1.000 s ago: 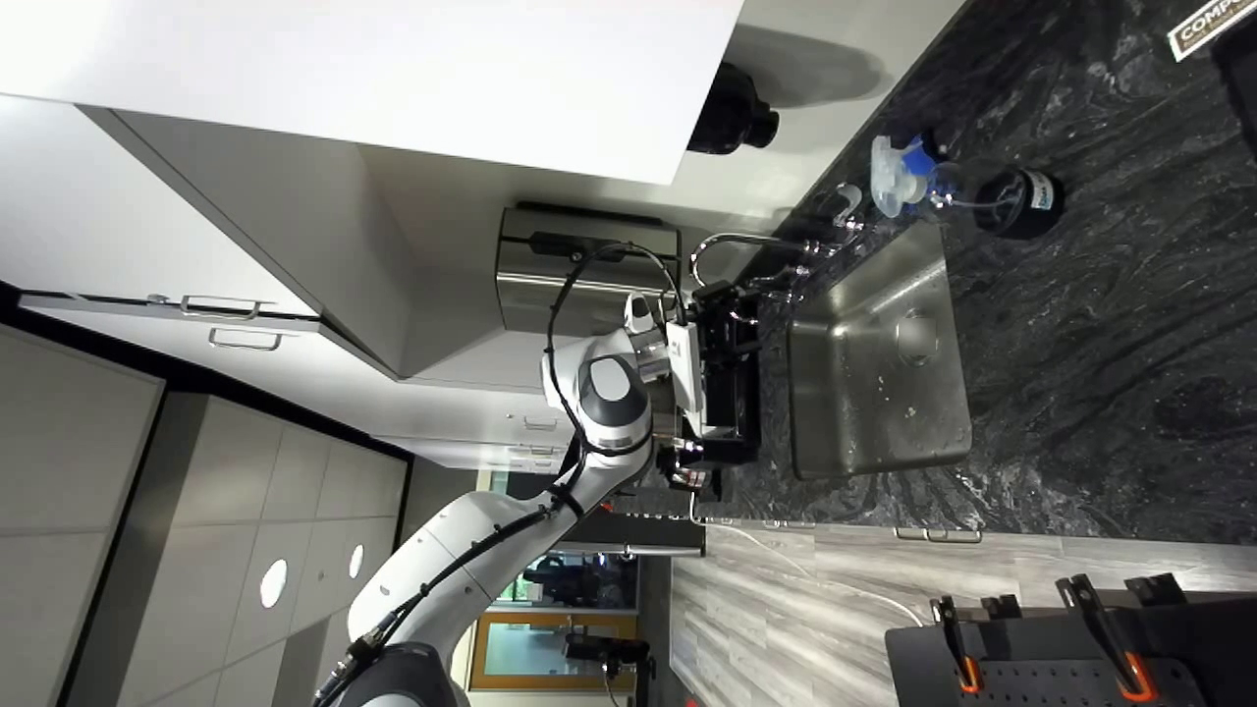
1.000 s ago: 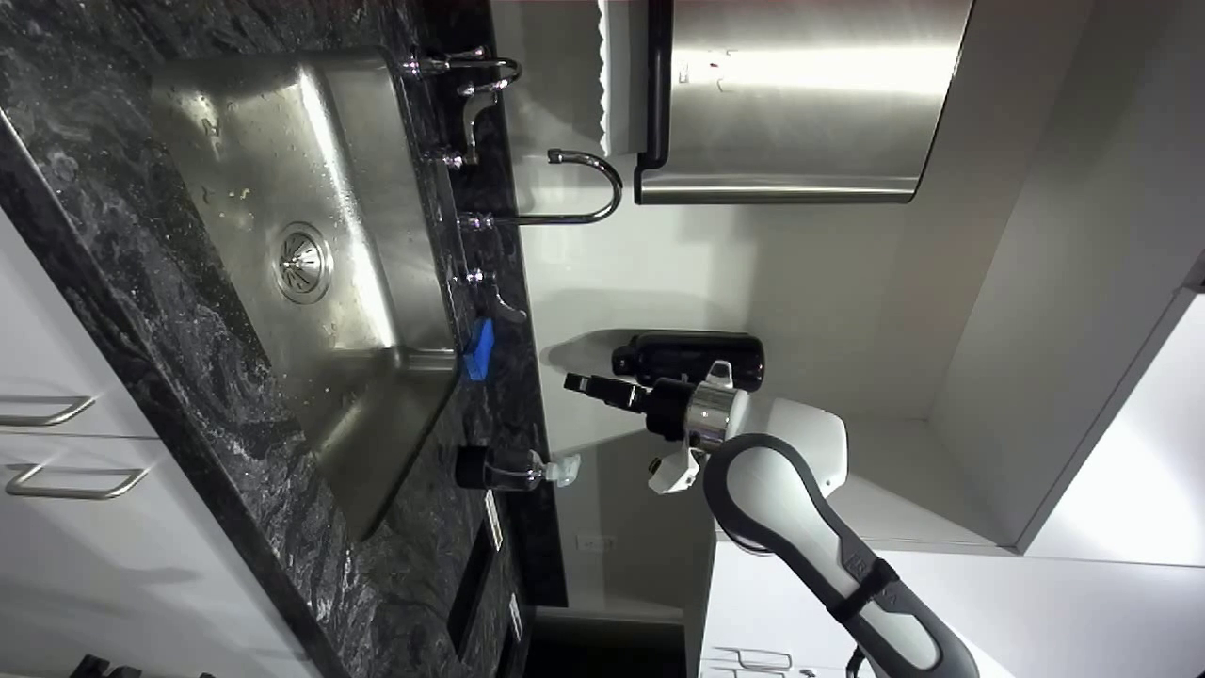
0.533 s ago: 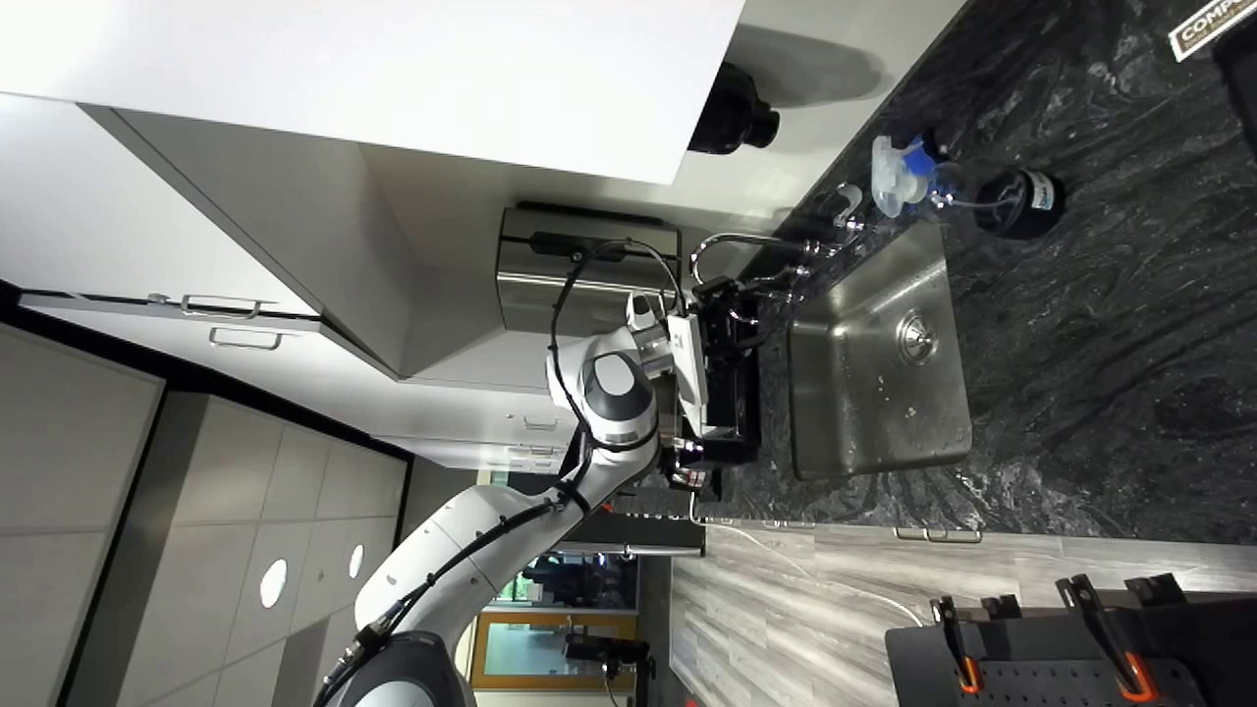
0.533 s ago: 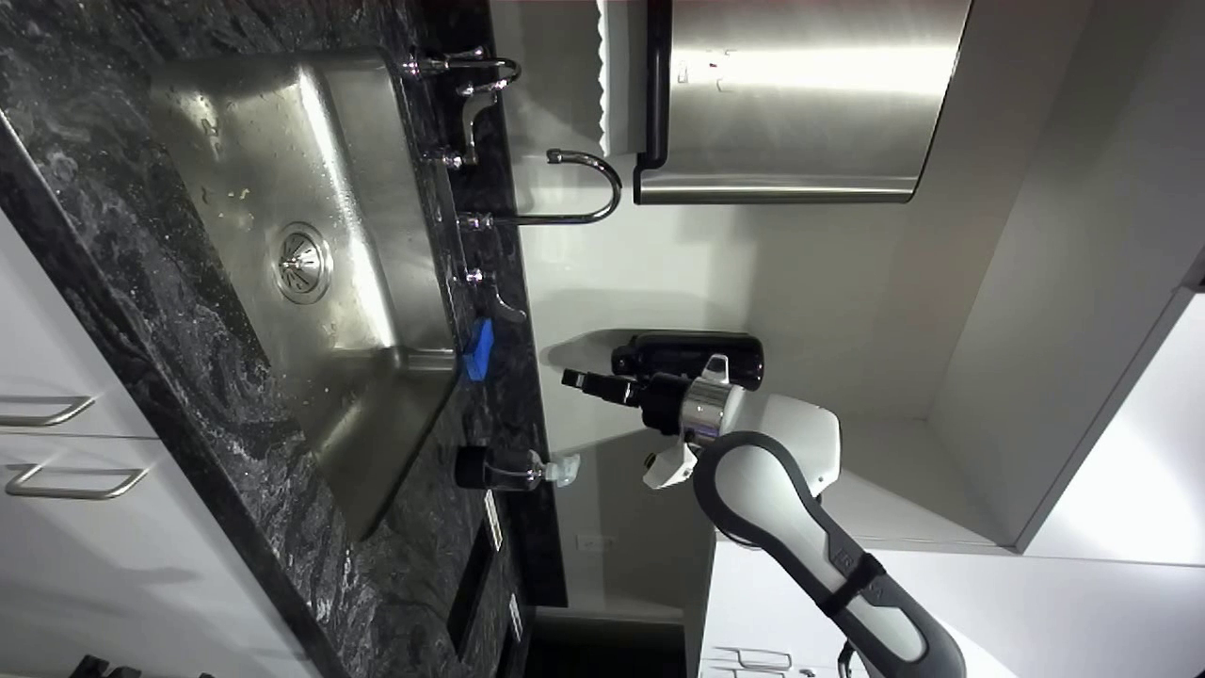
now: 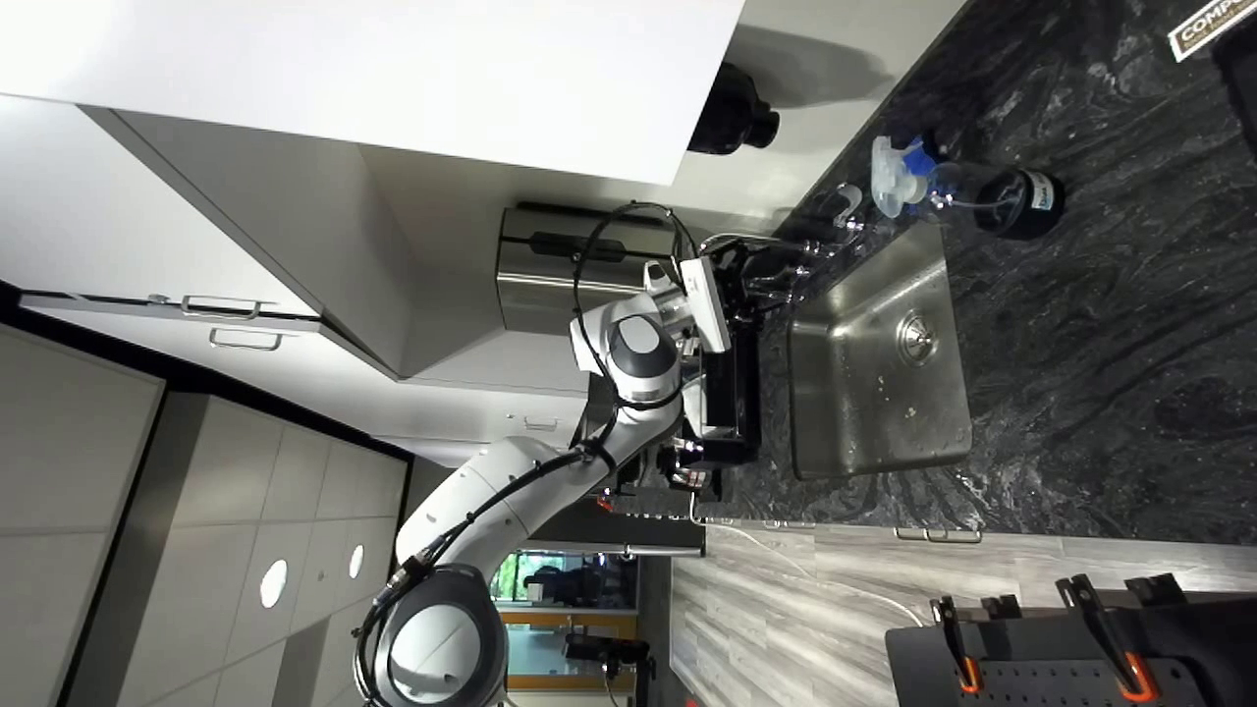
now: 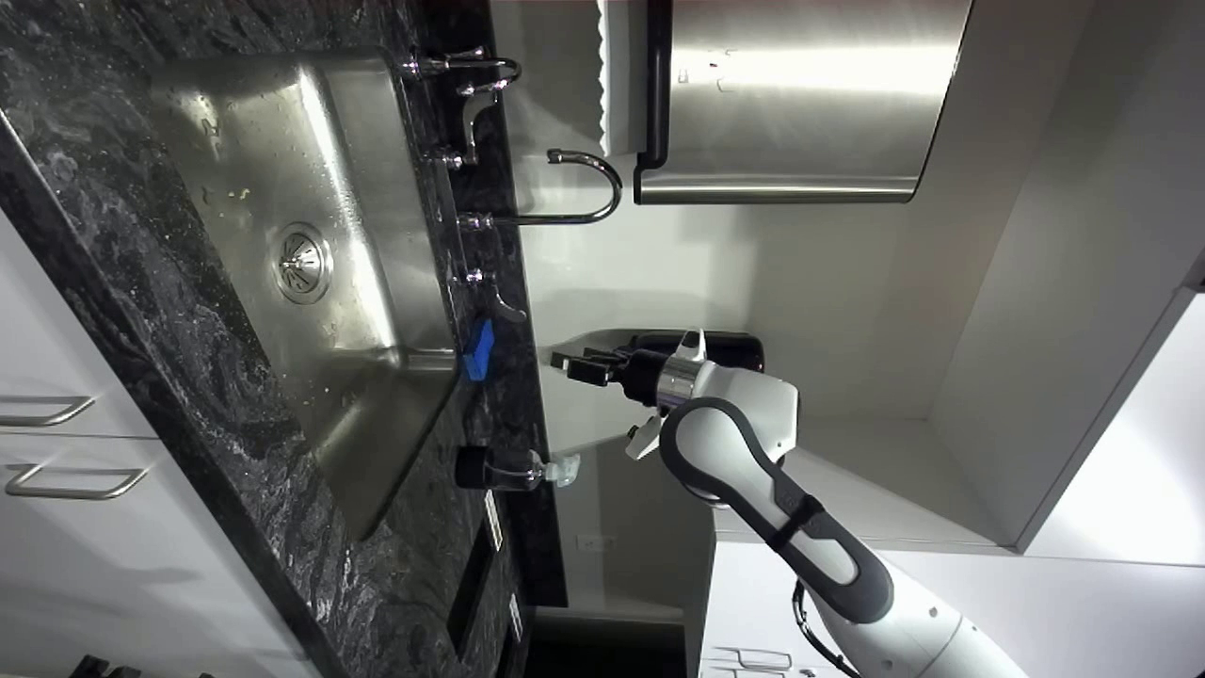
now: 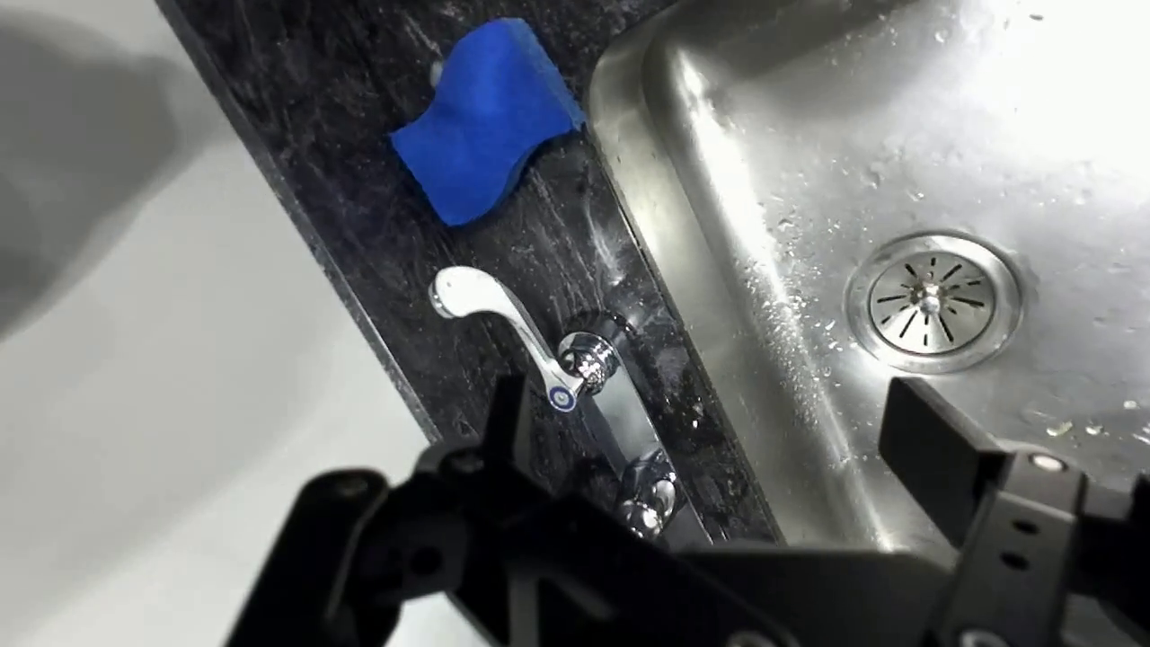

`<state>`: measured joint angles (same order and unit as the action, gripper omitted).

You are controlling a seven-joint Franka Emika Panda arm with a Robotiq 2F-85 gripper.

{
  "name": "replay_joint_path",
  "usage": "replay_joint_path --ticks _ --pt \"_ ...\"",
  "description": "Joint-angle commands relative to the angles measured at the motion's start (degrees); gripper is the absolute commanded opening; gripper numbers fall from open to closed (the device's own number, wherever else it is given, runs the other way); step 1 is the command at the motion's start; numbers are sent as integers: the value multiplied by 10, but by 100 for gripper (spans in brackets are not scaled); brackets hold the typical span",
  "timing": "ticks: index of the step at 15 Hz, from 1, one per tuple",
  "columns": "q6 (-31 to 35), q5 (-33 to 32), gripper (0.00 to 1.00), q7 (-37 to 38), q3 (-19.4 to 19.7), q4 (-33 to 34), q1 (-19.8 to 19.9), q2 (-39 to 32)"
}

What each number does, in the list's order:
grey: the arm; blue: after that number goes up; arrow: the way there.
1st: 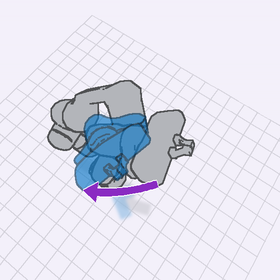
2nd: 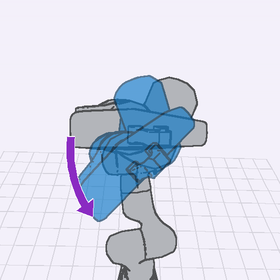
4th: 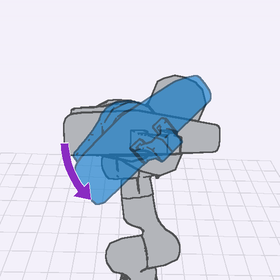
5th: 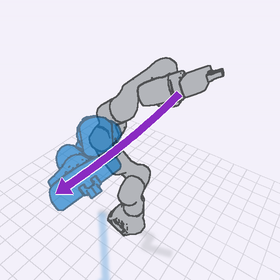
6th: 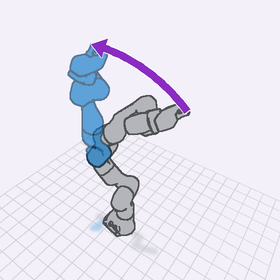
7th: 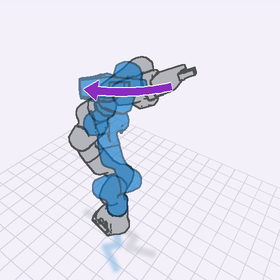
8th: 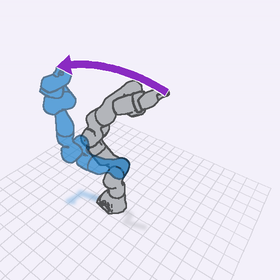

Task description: Open the right handle of the tap, then close it

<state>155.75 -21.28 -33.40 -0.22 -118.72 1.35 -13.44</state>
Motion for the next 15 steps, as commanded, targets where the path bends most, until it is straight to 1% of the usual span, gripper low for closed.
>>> replay_joint_path --ticks 1,4,8,10,11,15 --pt "-3 -8 100 -70 -4 74 15 -62" --pt "-4 -2 100 -115 -7 113 23 -99" --pt "9 -10 100 -161 -5 145 27 -138" --pt "12 -19 100 -163 4 154 20 -151" --pt "0 -5 100 -150 -1 132 21 -133" --pt "0 -6 100 -149 -1 134 21 -140"
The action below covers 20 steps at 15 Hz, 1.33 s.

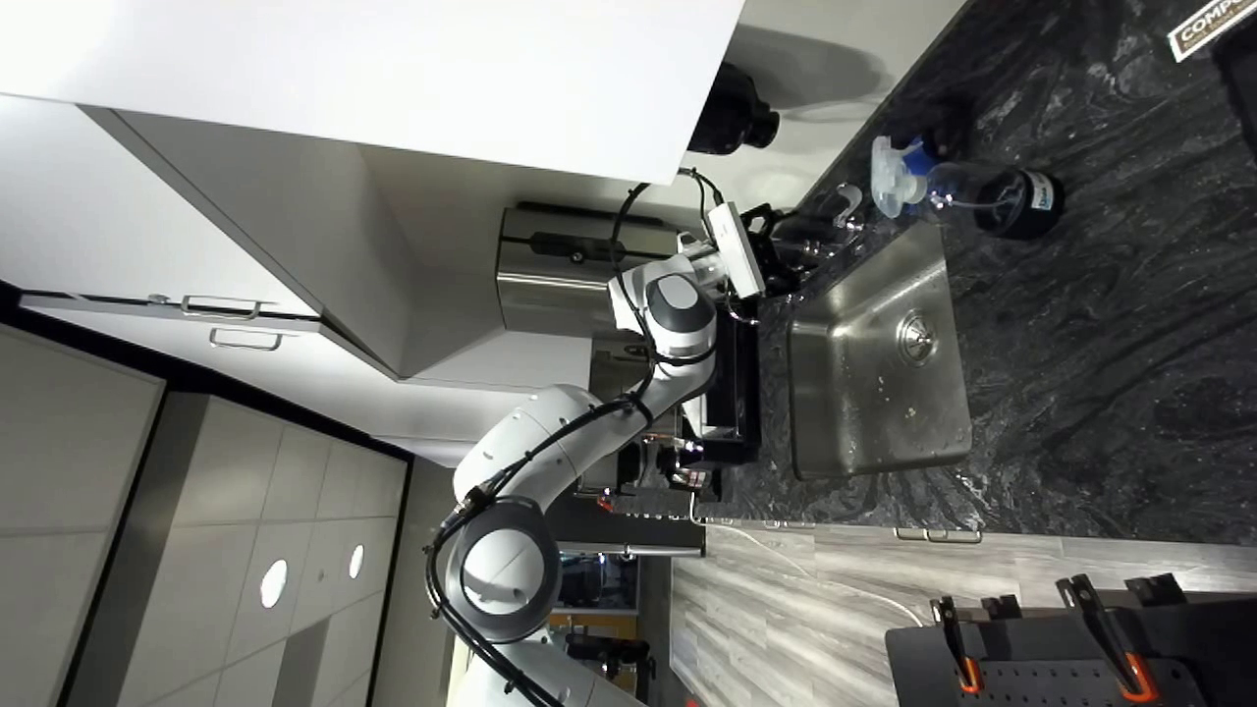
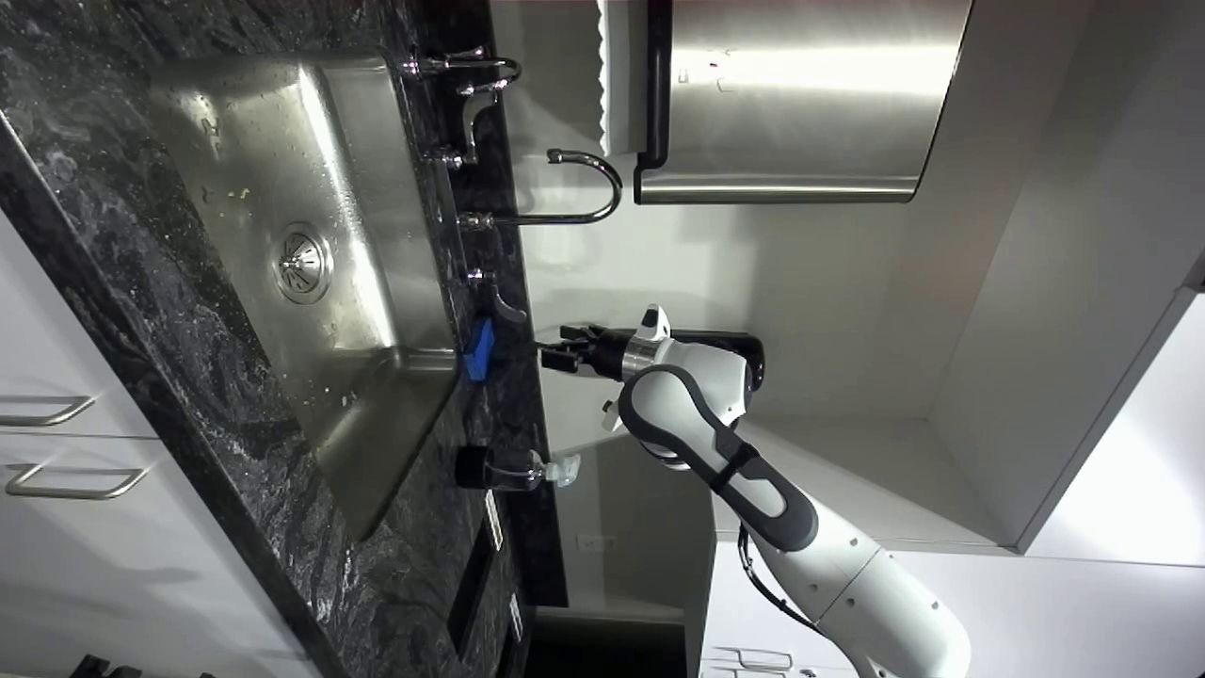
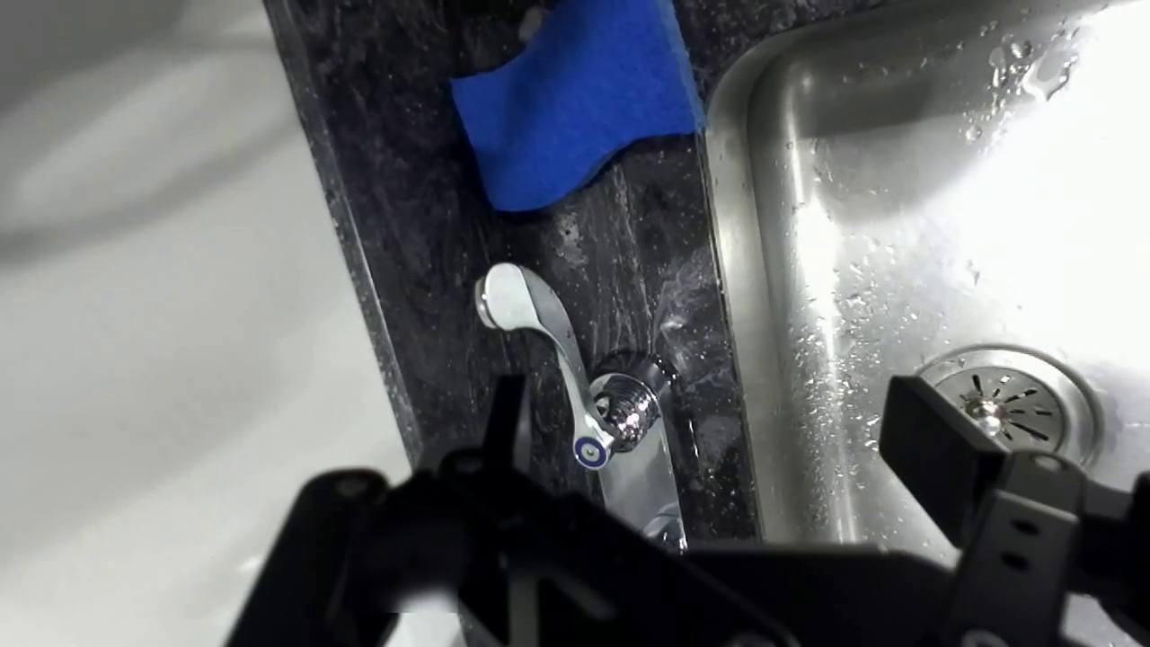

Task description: Open the right handle of the tap, then close it

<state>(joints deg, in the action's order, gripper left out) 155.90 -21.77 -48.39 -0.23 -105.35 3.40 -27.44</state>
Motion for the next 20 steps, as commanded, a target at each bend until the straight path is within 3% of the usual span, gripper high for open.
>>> replay_joint_path --ticks 1,10,20 --pt "-2 -1 100 1 -1 1 0 0" --pt "61 -4 100 -87 -20 13 15 -32" --pt "46 0 100 -124 -11 91 23 -89"
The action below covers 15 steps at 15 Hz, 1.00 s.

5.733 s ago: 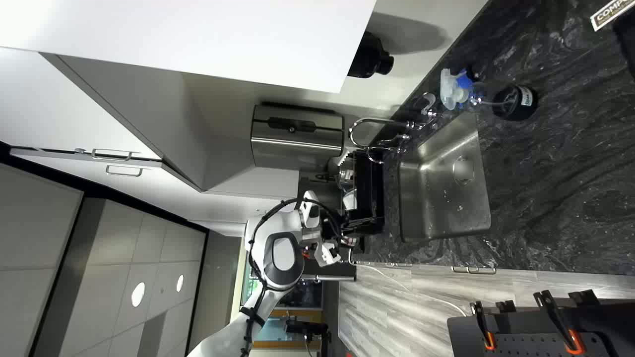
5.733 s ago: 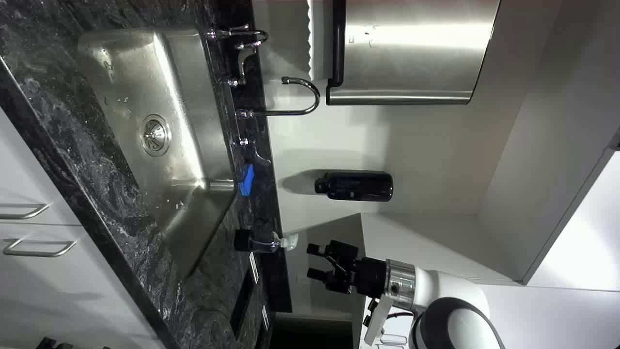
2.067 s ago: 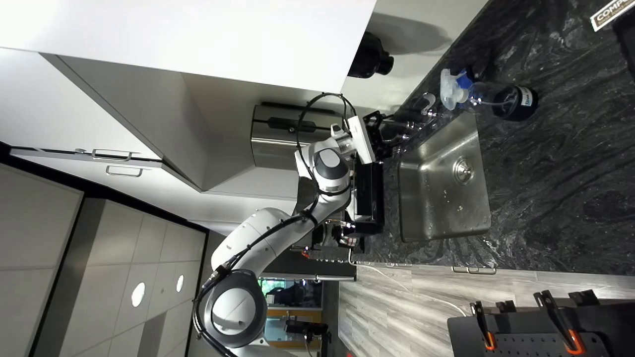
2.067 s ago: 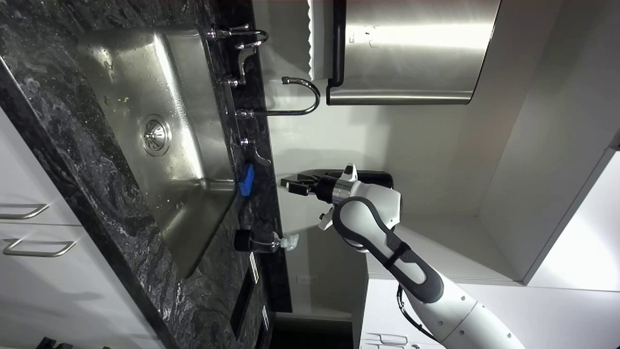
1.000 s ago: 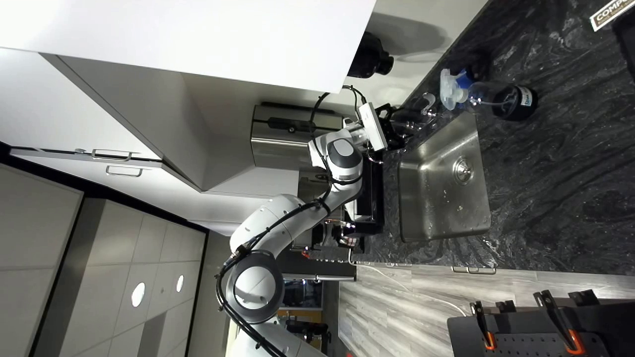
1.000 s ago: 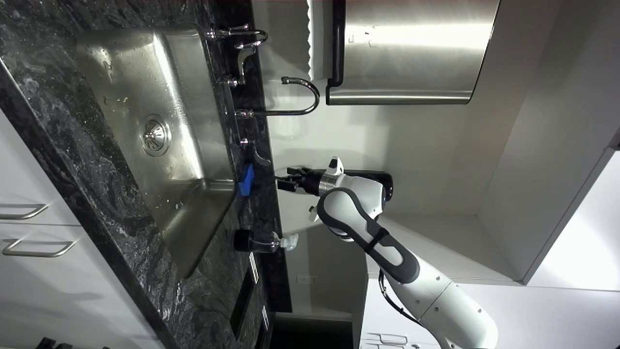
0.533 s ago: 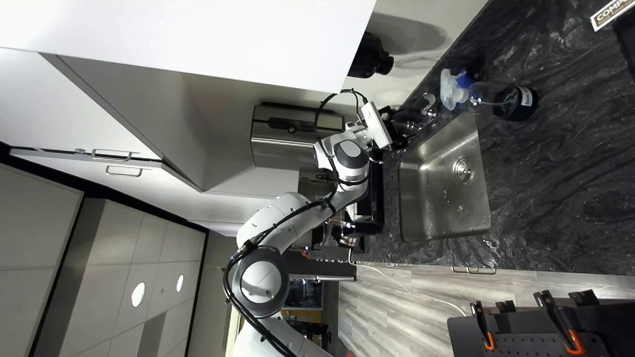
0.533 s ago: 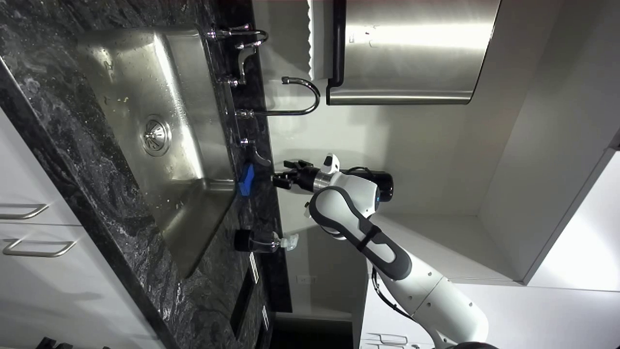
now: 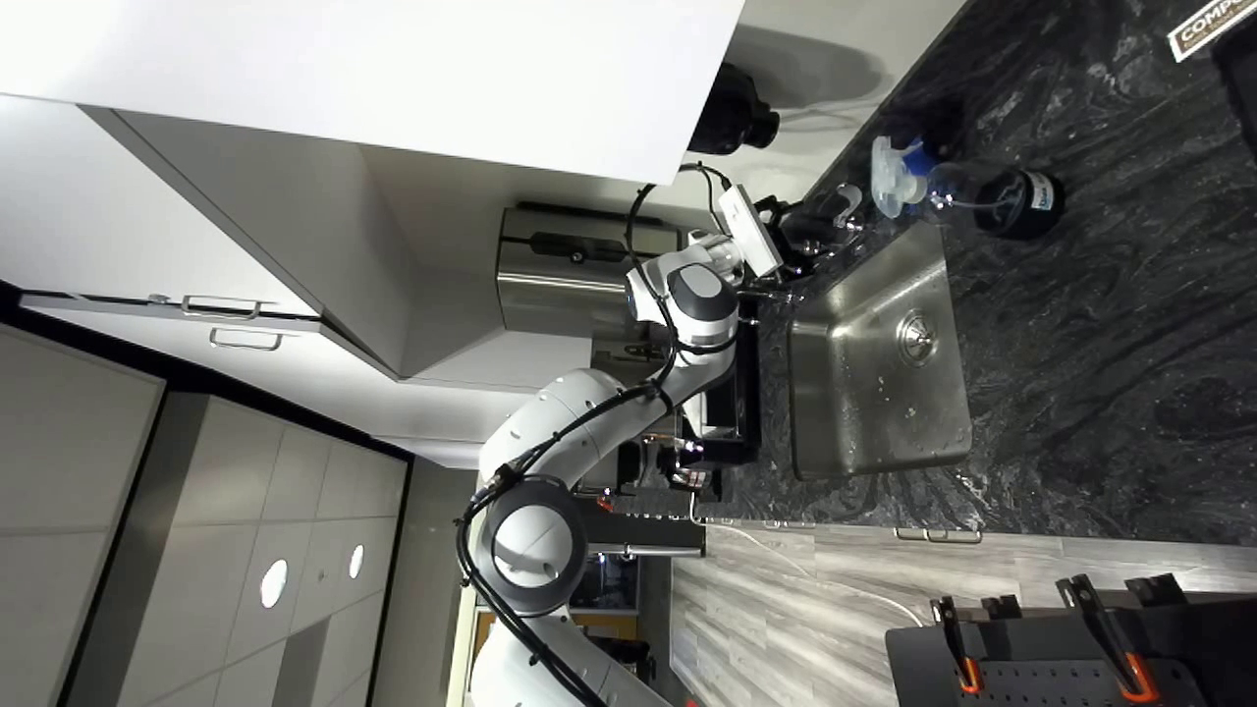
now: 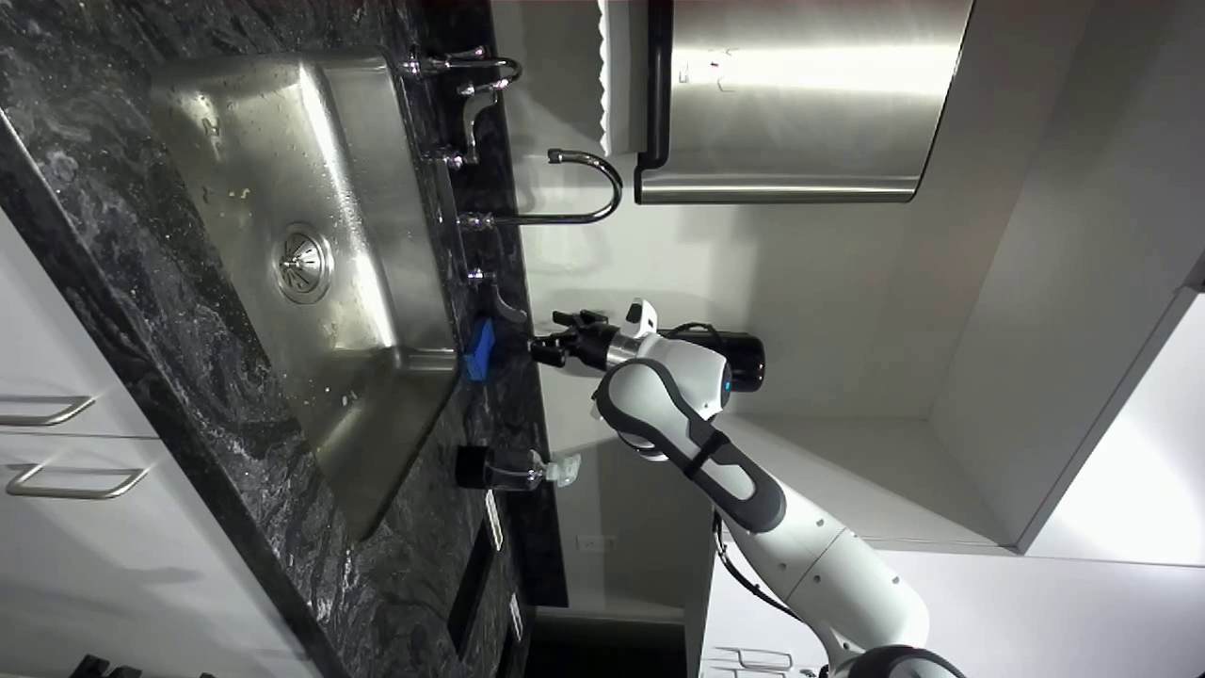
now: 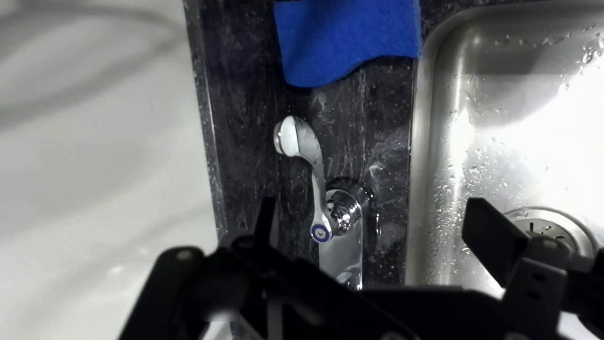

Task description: Open the right handle of the tap, then close it

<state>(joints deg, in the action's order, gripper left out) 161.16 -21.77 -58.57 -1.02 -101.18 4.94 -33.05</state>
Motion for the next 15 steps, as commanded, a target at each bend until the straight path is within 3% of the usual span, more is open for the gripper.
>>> replay_joint_path --ticks 1,13,14,15 --pt "-8 2 100 -28 -5 60 9 -42" --pt "-35 4 100 -37 -4 148 12 -123" --pt "-37 4 75 -38 -4 151 13 -125" --pt "-39 5 74 -38 -5 153 13 -125"
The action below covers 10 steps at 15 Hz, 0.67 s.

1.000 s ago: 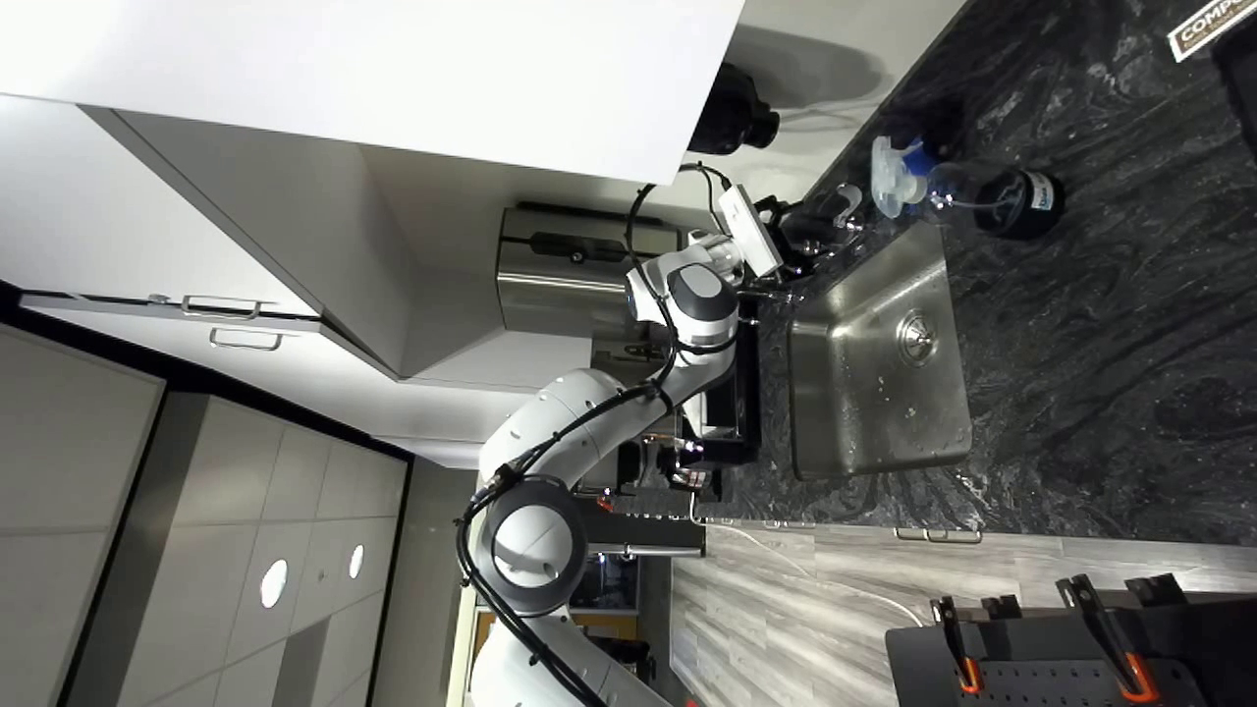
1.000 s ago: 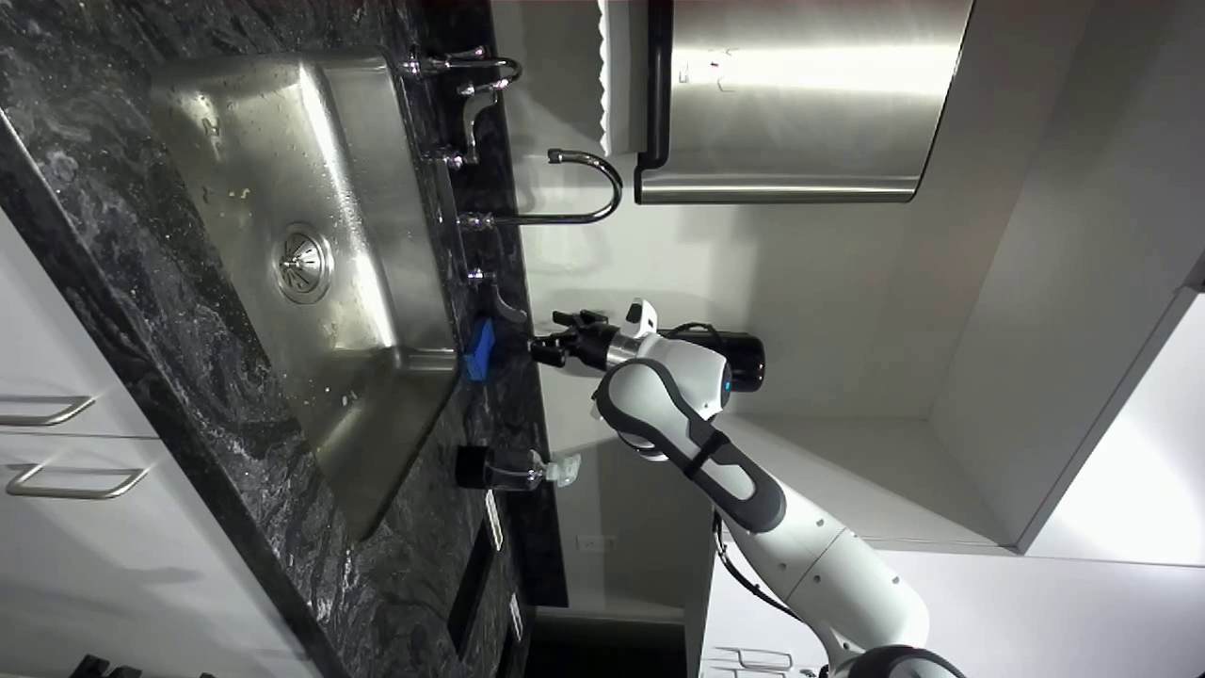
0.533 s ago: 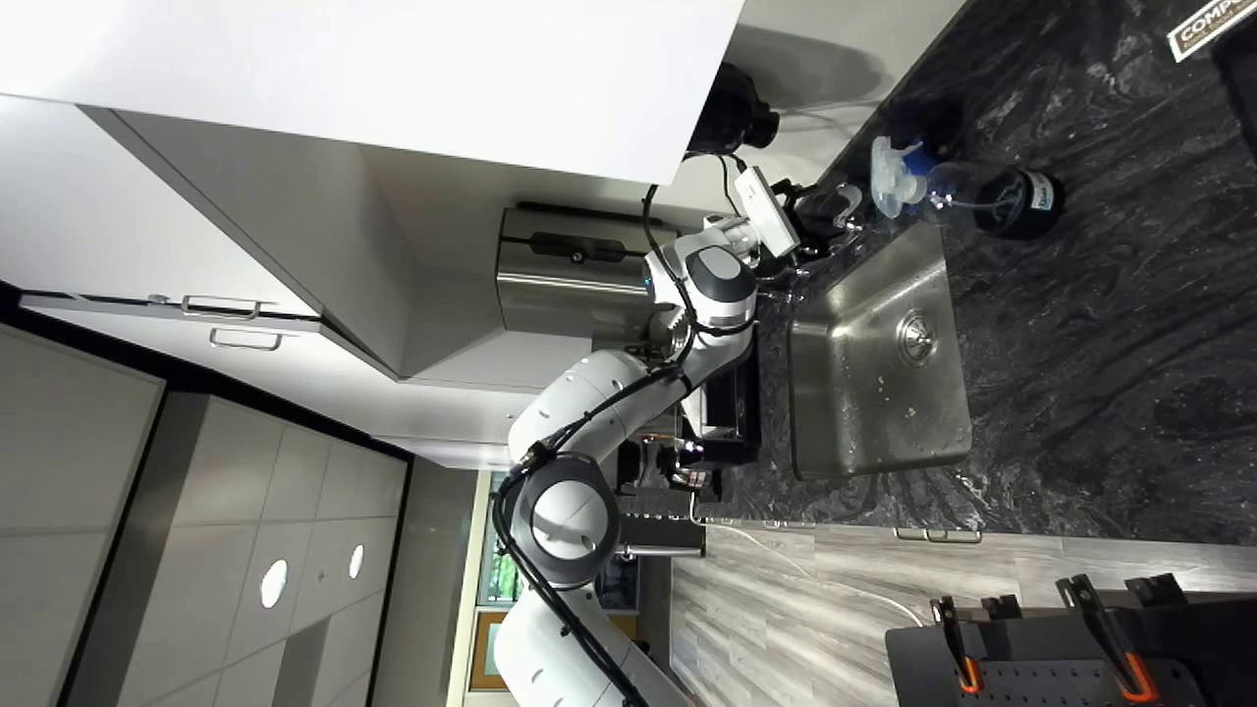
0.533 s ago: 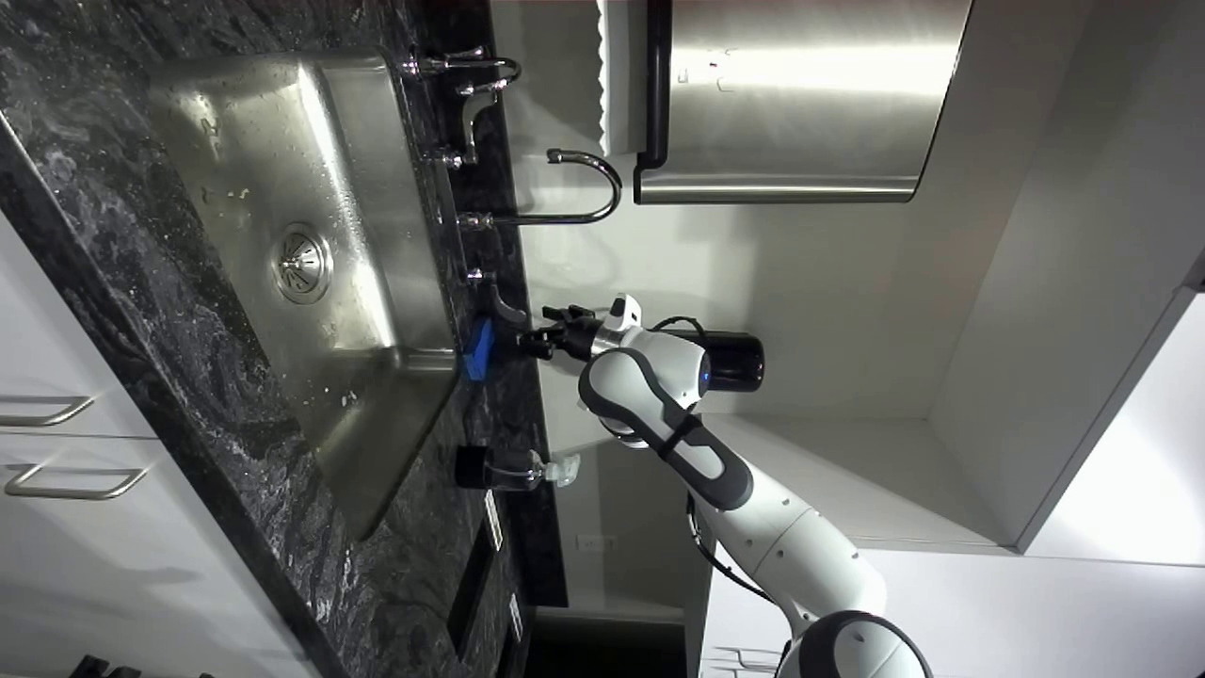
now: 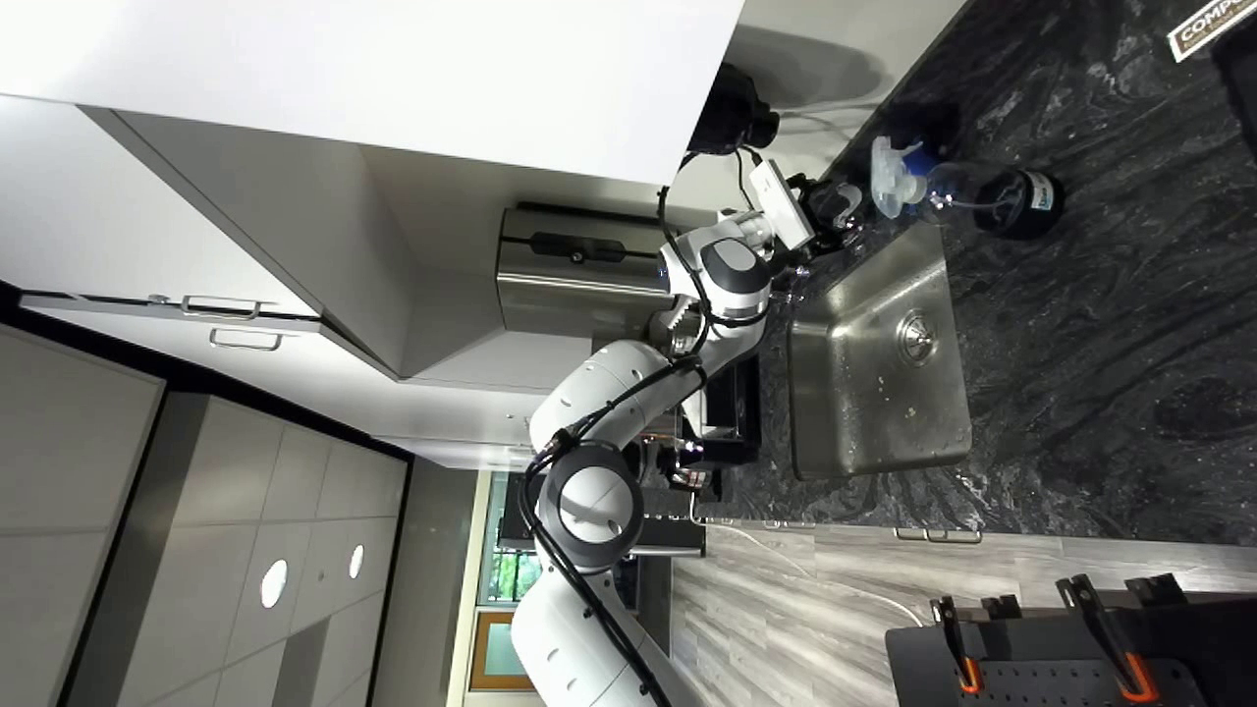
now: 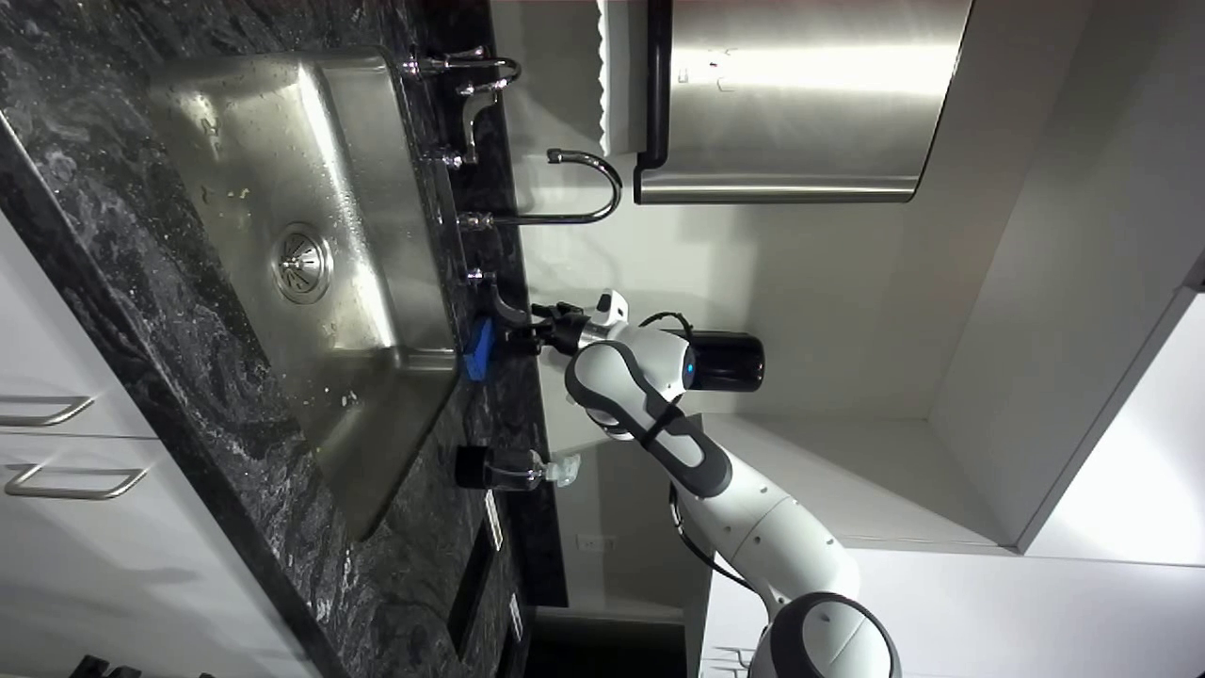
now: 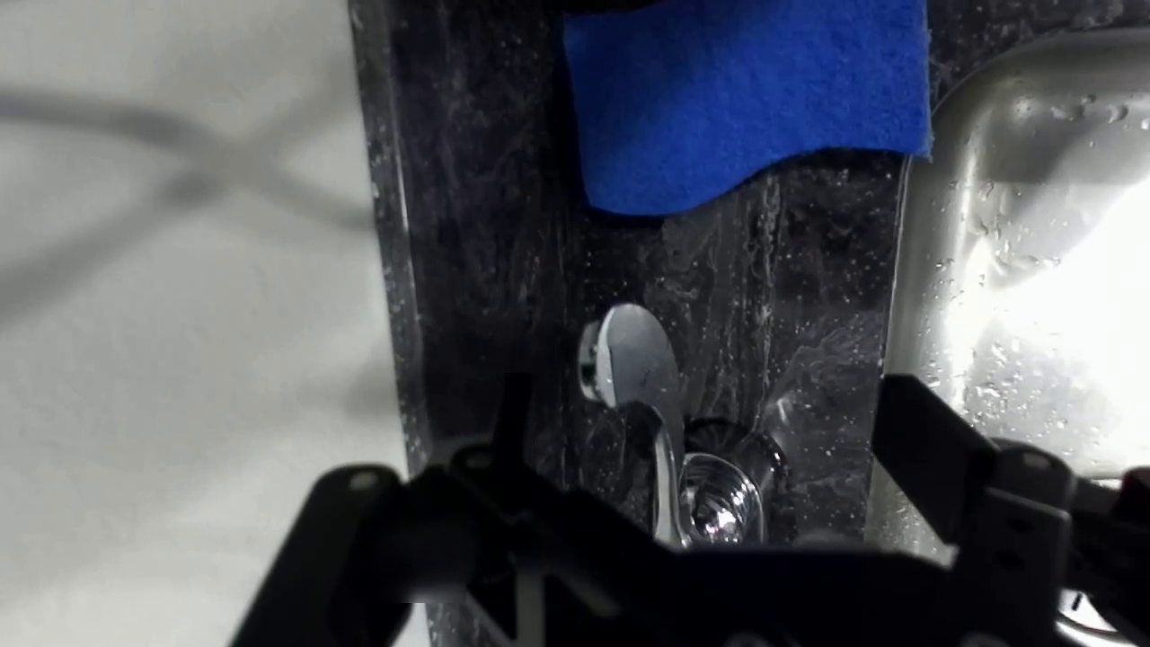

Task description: Open the right handle of the tap, then close it

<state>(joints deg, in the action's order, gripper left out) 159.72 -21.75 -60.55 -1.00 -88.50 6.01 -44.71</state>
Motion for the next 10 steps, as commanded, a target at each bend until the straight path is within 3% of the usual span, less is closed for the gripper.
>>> replay_joint_path --ticks 1,10 --pt "-27 5 68 -18 -5 28 2 -10" --pt "-36 7 1 -20 -6 49 4 -16"
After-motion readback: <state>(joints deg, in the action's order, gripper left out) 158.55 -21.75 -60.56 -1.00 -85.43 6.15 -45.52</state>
